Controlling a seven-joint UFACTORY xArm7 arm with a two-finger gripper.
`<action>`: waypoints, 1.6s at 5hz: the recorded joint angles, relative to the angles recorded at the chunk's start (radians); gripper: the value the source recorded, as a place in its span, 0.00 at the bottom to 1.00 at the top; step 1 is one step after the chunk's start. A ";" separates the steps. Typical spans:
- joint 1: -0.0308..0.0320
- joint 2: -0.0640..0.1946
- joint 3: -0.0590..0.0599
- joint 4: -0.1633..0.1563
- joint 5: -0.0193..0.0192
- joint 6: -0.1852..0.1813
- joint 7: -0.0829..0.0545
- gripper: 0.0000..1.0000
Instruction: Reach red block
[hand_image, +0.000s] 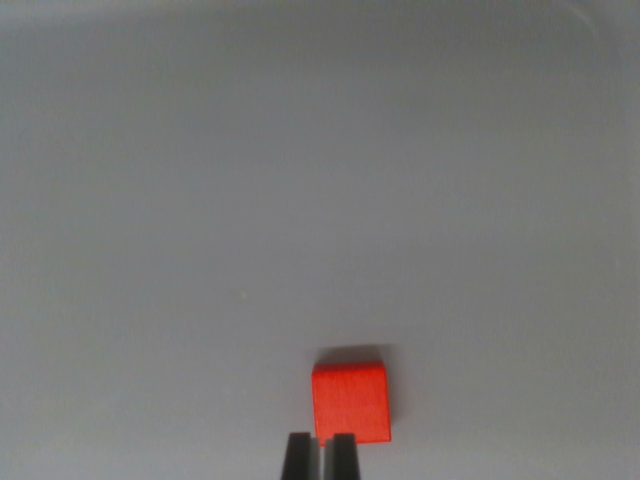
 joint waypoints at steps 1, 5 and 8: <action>0.0001 0.012 -0.001 -0.034 -0.0010 -0.046 0.001 0.00; 0.0002 0.034 -0.002 -0.102 -0.0031 -0.137 0.003 0.00; 0.0002 0.047 -0.003 -0.138 -0.0042 -0.186 0.004 0.00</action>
